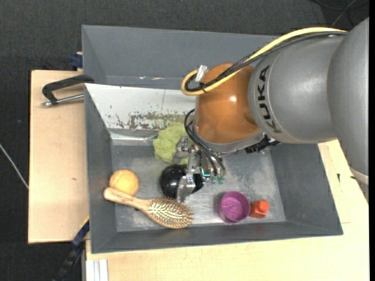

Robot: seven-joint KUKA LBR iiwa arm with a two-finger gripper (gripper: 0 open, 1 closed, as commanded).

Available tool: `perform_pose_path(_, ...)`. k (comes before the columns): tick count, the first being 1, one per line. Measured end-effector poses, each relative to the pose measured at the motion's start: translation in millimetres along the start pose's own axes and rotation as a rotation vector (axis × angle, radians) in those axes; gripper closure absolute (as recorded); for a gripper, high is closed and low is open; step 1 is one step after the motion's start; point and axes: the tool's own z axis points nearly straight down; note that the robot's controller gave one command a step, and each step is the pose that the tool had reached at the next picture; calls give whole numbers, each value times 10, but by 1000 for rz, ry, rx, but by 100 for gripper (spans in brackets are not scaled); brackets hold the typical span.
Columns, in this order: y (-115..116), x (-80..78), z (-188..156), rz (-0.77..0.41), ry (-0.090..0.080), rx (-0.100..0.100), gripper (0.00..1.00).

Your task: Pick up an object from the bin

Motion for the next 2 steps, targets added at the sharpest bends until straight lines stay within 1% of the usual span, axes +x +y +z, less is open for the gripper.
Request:
perform_pose_path(1,-4,-19,-43,1,-8,-1,0)
perform_pose_path(2,94,-176,544,227,28,-4,100)
